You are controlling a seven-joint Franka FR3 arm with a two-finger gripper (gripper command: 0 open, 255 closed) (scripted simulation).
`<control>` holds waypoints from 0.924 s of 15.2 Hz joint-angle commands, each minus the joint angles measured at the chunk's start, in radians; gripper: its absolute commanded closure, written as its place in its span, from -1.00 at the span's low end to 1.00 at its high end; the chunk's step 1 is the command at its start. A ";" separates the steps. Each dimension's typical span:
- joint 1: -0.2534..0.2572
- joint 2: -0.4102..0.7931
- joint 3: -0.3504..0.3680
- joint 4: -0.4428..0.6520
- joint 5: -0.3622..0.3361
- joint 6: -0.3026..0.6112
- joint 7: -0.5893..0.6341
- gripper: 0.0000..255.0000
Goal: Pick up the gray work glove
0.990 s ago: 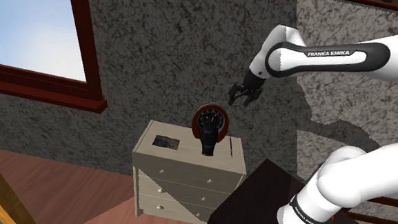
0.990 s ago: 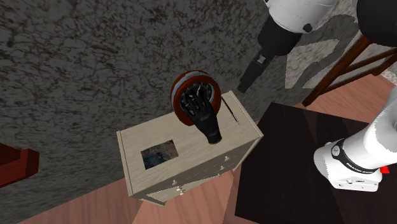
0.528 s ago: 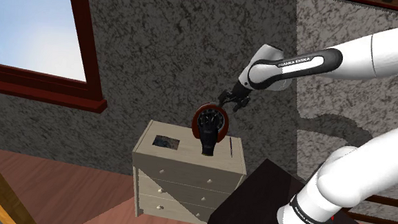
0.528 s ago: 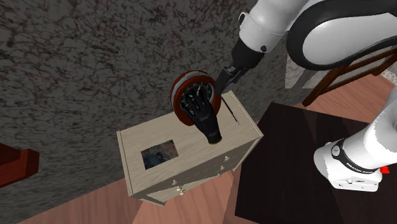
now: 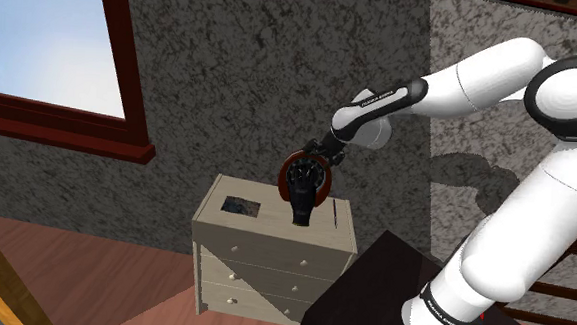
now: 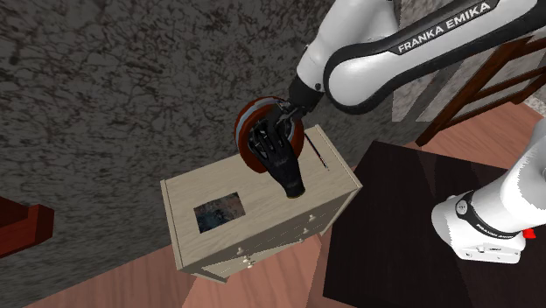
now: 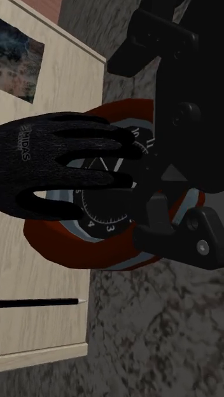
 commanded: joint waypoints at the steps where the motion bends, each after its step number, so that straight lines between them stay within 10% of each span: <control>1: 0.002 0.081 -0.006 0.036 0.108 0.054 -0.066 -1.00; 11: -0.015 0.183 0.034 0.047 0.268 0.135 -0.207 -1.00; 12: -0.014 0.183 0.034 0.047 0.267 0.135 -0.205 1.00; 14: -0.014 0.183 0.034 0.047 0.267 0.135 -0.204 1.00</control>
